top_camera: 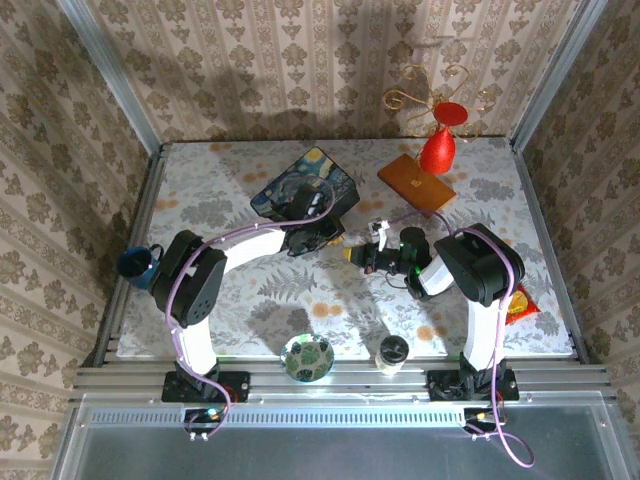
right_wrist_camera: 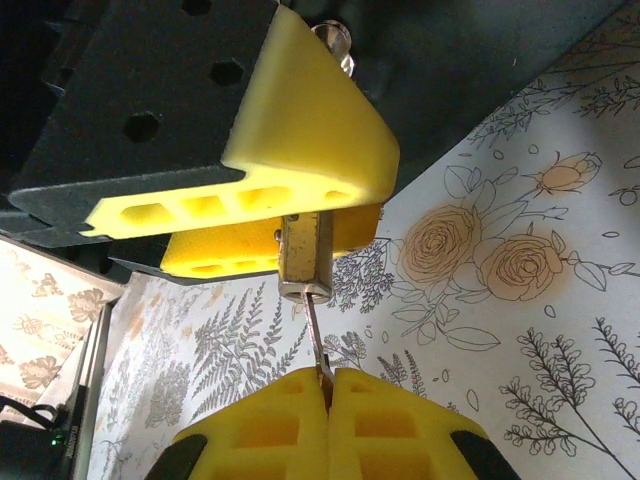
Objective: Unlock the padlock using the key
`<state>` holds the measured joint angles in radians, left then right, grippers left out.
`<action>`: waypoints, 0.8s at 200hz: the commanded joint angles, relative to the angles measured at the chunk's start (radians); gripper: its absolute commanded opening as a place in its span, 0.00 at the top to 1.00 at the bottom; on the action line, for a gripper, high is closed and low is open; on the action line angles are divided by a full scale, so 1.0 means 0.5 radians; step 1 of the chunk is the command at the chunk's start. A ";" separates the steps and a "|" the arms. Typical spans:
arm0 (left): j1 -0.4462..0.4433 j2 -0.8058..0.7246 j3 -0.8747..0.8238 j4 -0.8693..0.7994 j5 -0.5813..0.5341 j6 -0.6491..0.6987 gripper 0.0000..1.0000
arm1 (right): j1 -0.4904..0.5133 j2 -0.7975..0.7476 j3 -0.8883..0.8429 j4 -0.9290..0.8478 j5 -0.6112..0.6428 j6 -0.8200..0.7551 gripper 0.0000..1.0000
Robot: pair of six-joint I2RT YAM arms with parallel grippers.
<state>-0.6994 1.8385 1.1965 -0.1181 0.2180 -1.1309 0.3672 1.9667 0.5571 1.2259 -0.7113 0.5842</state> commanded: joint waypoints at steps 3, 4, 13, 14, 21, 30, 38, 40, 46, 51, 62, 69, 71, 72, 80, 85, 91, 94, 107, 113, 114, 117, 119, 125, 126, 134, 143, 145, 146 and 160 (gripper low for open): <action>-0.041 -0.081 -0.058 -0.093 0.162 -0.027 1.00 | -0.056 -0.015 0.056 0.147 0.085 0.034 1.00; -0.042 -0.083 -0.058 -0.092 0.162 -0.028 1.00 | -0.056 -0.015 0.055 0.145 0.085 0.034 1.00; -0.043 -0.081 -0.060 -0.087 0.162 -0.037 1.00 | -0.056 -0.009 0.049 0.146 0.076 0.031 1.00; -0.043 -0.081 -0.059 -0.086 0.162 -0.038 1.00 | -0.056 -0.006 0.047 0.146 0.074 0.031 1.00; -0.040 -0.081 -0.053 -0.084 0.162 -0.042 1.00 | -0.056 -0.004 0.043 0.144 0.068 0.028 1.00; -0.040 -0.081 -0.044 -0.087 0.165 -0.040 1.00 | -0.055 0.006 0.042 0.149 0.059 0.031 1.00; -0.038 -0.081 -0.032 -0.095 0.165 -0.036 1.00 | -0.056 0.012 0.041 0.149 0.051 0.036 1.00; -0.039 -0.081 -0.029 -0.097 0.165 -0.036 1.00 | -0.056 0.010 0.040 0.148 0.051 0.037 1.00; -0.039 -0.081 -0.023 -0.104 0.165 -0.033 1.00 | -0.055 0.007 0.040 0.151 0.051 0.040 1.00; -0.039 -0.081 -0.017 -0.113 0.165 -0.030 1.00 | -0.056 0.004 0.039 0.151 0.049 0.042 1.00; -0.037 -0.084 -0.012 -0.120 0.171 -0.027 1.00 | -0.056 -0.010 0.037 0.150 0.050 0.056 1.00; -0.037 -0.087 -0.011 -0.120 0.180 -0.027 1.00 | -0.055 -0.021 0.041 0.146 0.048 0.071 1.00; -0.036 -0.087 -0.010 -0.120 0.182 -0.027 1.00 | -0.056 -0.023 0.042 0.145 0.047 0.076 1.00; -0.037 -0.089 -0.010 -0.120 0.183 -0.027 1.00 | -0.055 -0.022 0.044 0.143 0.046 0.081 1.00; -0.035 -0.096 -0.012 -0.120 0.192 -0.027 1.00 | -0.064 -0.030 0.058 0.135 0.040 0.130 1.00; -0.036 -0.104 -0.010 -0.120 0.199 -0.023 1.00 | -0.068 -0.026 0.067 0.140 0.025 0.171 1.00; -0.037 -0.111 -0.009 -0.123 0.206 -0.017 1.00 | -0.075 -0.025 0.080 0.140 0.006 0.219 1.00; -0.037 -0.117 -0.007 -0.127 0.210 -0.013 1.00 | -0.077 -0.027 0.089 0.136 -0.001 0.242 1.00; -0.034 -0.138 0.004 -0.163 0.211 0.015 1.00 | -0.078 -0.026 0.103 0.135 -0.029 0.315 1.00; -0.035 -0.144 0.008 -0.182 0.211 0.027 1.00 | -0.078 -0.026 0.109 0.135 -0.044 0.343 1.00; -0.035 -0.145 0.007 -0.185 0.211 0.028 1.00 | -0.076 -0.025 0.109 0.135 -0.046 0.346 1.00; -0.035 -0.150 0.007 -0.189 0.211 0.032 1.00 | -0.077 -0.026 0.110 0.134 -0.050 0.359 1.00; -0.035 -0.151 0.006 -0.191 0.214 0.031 1.00 | -0.078 -0.028 0.109 0.134 -0.053 0.364 1.00; -0.035 -0.155 0.005 -0.196 0.224 0.031 1.00 | -0.077 -0.026 0.108 0.131 -0.058 0.387 1.00; -0.036 -0.156 0.004 -0.196 0.225 0.031 1.00 | -0.077 -0.025 0.109 0.128 -0.060 0.390 1.00; -0.037 -0.162 0.000 -0.199 0.235 0.030 1.00 | -0.079 -0.025 0.114 0.118 -0.081 0.412 1.00; -0.037 -0.169 -0.003 -0.206 0.245 0.025 1.00 | -0.078 -0.023 0.121 0.098 -0.097 0.438 1.00; -0.037 -0.169 -0.005 -0.207 0.247 0.025 1.00 | -0.078 -0.023 0.123 0.092 -0.102 0.445 1.00; -0.037 -0.170 -0.007 -0.208 0.248 0.025 1.00 | -0.078 -0.024 0.124 0.089 -0.103 0.448 1.00; -0.037 -0.179 -0.011 -0.232 0.248 0.029 1.00 | -0.078 -0.019 0.134 0.047 -0.121 0.464 1.00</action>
<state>-0.6991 1.8084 1.1912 -0.1604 0.2371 -1.1366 0.3511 1.9667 0.5770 1.2297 -0.8177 0.7631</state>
